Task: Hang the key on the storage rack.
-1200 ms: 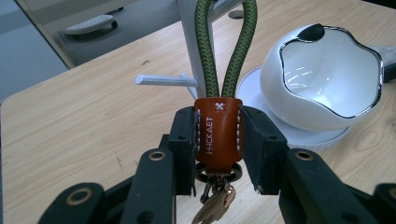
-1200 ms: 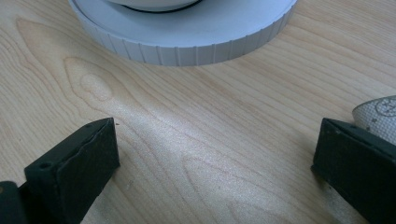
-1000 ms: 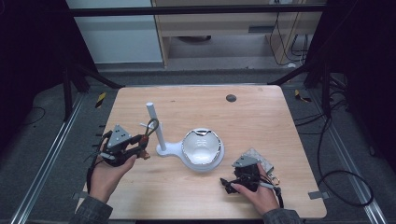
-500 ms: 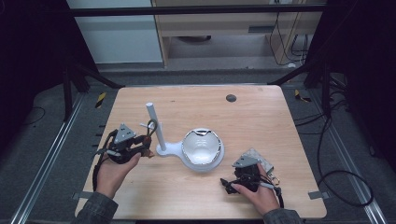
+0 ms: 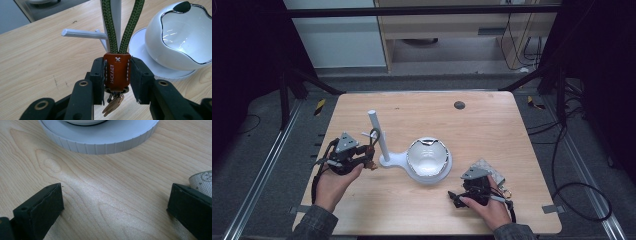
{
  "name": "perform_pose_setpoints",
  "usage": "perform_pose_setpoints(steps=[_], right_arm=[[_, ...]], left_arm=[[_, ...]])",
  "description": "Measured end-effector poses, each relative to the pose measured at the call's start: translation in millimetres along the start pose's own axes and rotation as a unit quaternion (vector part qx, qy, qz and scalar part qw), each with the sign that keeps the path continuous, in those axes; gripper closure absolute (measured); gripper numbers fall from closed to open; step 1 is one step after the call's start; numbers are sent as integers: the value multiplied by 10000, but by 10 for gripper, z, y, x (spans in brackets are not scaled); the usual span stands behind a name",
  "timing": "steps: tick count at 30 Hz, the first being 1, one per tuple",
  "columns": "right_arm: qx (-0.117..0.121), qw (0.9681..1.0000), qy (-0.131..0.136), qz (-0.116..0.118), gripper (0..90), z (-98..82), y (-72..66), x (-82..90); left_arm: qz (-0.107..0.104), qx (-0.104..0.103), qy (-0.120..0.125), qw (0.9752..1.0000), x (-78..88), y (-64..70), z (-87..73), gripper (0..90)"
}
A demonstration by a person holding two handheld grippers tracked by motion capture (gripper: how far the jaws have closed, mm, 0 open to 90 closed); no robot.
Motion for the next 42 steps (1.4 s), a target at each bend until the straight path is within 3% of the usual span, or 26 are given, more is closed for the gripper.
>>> perform_pose_setpoints(steps=[3,9,14,16,21,24,29,33,42], right_arm=[[-2,10000,3,-7,3,-1,1,2],[-125,9998,-70,-98,46,30,4,53],[-50,9999,-80,-55,54,160,-14,243],[62,9998,-108,-162,55,241,16,353],[99,9992,-164,-337,55,390,105,558],[138,9987,-211,-440,54,454,160,642],[169,9982,-244,-527,52,543,240,728],[165,9973,-351,-619,53,577,320,768],[59,9970,-416,-655,54,618,436,871]], left_arm=[[-37,-24,-9,10000,7,15,-10,592],[-93,0,38,9999,24,68,-81,398],[-175,30,-144,9997,-90,167,-314,233],[-193,40,-193,9996,-145,196,-417,186],[-142,218,-324,9991,-247,146,-598,84],[-56,366,-371,9986,-272,78,-675,76],[-41,419,-618,9972,-351,47,-840,65],[3,350,-781,9963,-399,25,-915,64],[0,298,-823,9962,-438,47,-957,64]])
Point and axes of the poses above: each handheld gripper's, and its own axes: x roughly backward along the jaws, z roughly out of its top, y roughly to its right, the point moved 9 cm from there along -x, roughly forward along the jaws, and after that the axes turned 13 degrees about -x, right-handed, at the moved point
